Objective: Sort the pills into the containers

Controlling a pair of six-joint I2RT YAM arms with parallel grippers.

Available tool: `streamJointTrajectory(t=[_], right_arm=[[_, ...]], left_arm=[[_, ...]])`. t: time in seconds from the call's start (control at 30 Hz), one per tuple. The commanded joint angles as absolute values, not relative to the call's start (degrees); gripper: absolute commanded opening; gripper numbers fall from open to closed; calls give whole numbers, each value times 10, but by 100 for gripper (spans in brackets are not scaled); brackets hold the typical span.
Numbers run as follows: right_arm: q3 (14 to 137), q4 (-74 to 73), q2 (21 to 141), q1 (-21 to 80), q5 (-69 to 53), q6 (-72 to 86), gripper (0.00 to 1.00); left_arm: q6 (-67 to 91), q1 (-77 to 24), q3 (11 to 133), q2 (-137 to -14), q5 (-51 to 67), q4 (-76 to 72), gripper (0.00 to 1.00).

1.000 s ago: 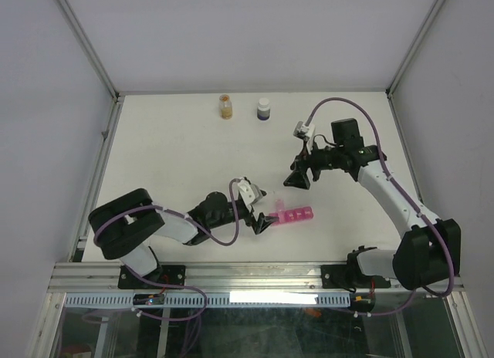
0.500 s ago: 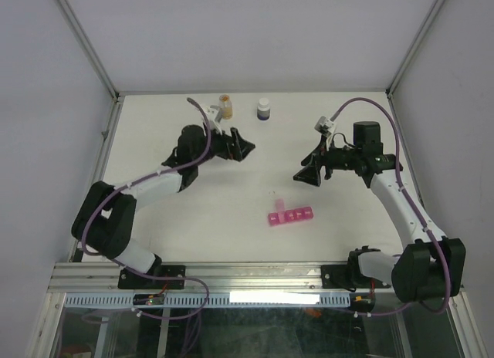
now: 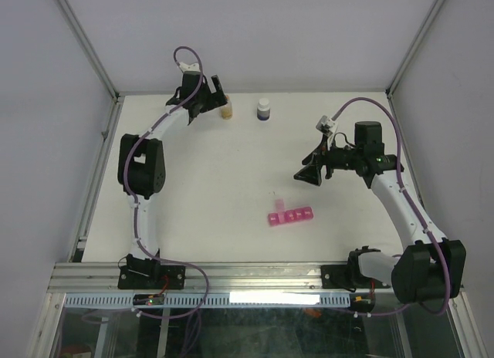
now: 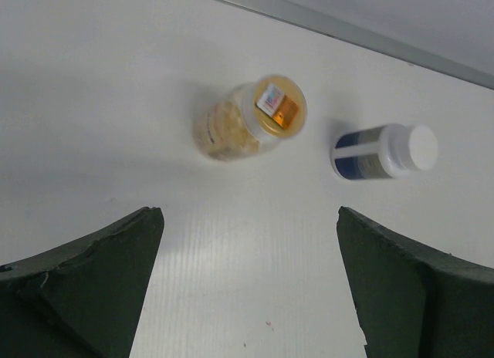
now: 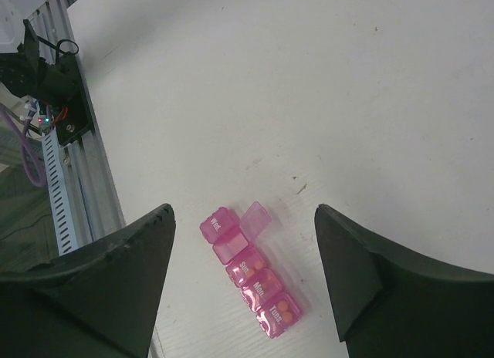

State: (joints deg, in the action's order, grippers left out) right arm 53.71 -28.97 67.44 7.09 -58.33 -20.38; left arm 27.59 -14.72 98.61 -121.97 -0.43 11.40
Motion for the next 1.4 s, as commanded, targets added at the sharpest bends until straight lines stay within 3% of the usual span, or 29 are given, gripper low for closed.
streamJointTrajectory(t=[0.0, 0.2, 0.8, 0.87, 0.97, 1.07, 1.23, 1.37], right_arm=[[537, -262, 667, 68, -591, -191, 76], [531, -256, 677, 67, -589, -190, 76], [529, -256, 679, 67, -595, -192, 76], [528, -256, 679, 67, -596, -193, 76], [527, -256, 677, 66, -595, -194, 76], [525, -256, 674, 62, -598, -195, 76], [523, -263, 667, 58, -627, -210, 76], [516, -277, 656, 57, -706, -242, 76]], left_arm=[[220, -164, 1125, -1284, -90, 226, 99], [180, -184, 1204, -1339, -85, 233, 97], [137, -201, 1337, -1451, -137, 238, 73], [134, -202, 1338, -1450, -136, 234, 66], [132, -202, 1334, -1443, -134, 233, 39], [130, -205, 1310, -1417, -132, 231, 23], [126, -223, 1182, -1302, -136, 206, 10], [137, -264, 1007, -1149, -148, 157, 4]])
